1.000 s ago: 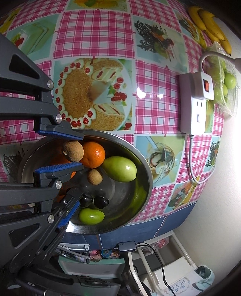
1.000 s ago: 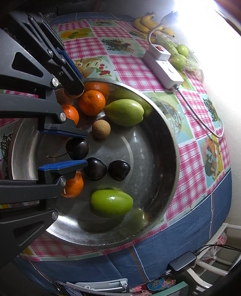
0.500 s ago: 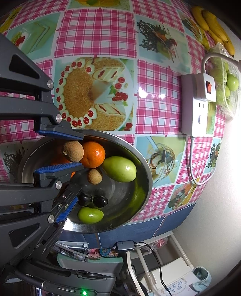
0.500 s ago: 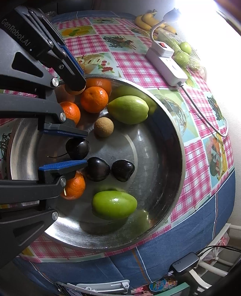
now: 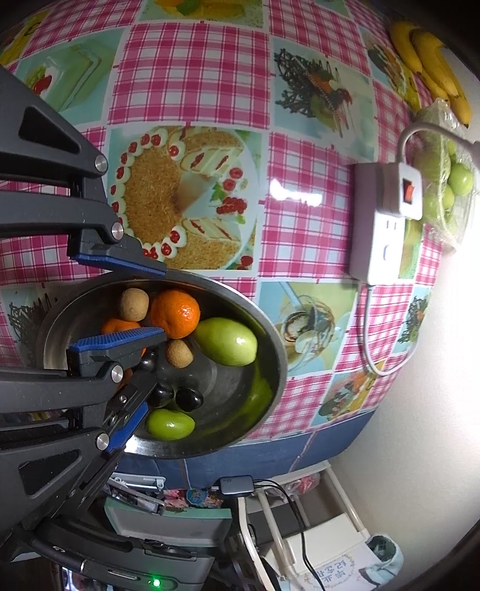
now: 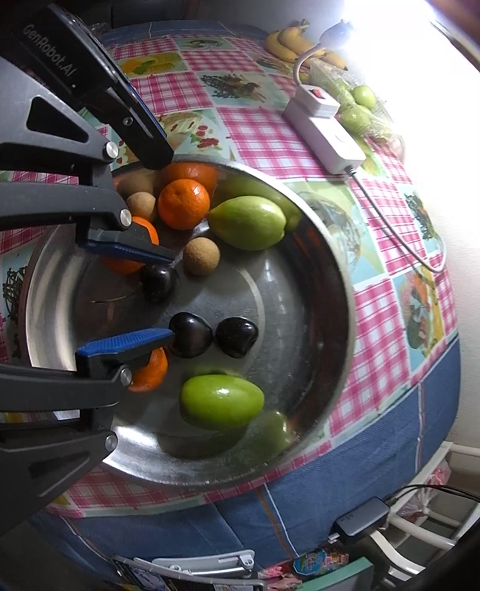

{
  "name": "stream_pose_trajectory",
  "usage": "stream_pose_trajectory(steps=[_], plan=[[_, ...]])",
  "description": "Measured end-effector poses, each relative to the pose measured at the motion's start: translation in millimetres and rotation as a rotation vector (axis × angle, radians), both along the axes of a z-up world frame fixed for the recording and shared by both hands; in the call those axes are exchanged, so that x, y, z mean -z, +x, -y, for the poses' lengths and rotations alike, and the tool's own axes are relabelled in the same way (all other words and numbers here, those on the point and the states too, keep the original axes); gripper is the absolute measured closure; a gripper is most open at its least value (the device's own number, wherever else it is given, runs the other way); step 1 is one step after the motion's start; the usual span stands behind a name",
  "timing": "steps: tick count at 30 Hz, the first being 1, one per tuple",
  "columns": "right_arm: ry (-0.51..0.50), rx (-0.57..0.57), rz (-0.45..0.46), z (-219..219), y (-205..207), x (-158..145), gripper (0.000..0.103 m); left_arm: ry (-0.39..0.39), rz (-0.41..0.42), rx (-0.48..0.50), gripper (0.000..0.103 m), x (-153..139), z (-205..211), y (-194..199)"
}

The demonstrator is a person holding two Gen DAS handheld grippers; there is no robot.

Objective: Organize fruits
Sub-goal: 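Open both tools to release the brown fruit and plum inside the bowl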

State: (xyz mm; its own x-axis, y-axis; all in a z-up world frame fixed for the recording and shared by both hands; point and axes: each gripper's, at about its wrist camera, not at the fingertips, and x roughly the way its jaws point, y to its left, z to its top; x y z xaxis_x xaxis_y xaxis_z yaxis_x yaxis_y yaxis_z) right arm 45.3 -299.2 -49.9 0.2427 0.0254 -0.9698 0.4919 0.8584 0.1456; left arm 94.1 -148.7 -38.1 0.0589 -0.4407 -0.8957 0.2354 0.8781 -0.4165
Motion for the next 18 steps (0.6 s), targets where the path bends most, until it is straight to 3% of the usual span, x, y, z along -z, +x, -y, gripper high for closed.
stream_pose_trajectory(steps=[4, 6, 9, 18], plan=[[-0.018, 0.0, 0.036, -3.0, 0.0, -14.9, 0.066, 0.031, 0.04, -0.025, 0.069, -7.5, -7.6, 3.2], [-0.025, -0.002, 0.054, -4.6, -0.2, -21.5, 0.066, 0.059, 0.059, -0.036, 0.057, -8.6, -11.1, 5.3], [-0.033, -0.005, 0.07, -7.0, 1.2, -27.6, 0.065, 0.117, 0.094, -0.053, 0.048, -9.8, -17.4, 8.5], [-0.058, -0.02, 0.055, -5.9, 3.9, -16.2, 0.033, 0.336, 0.153, -0.076, 0.017, 4.4, -30.1, 15.1]])
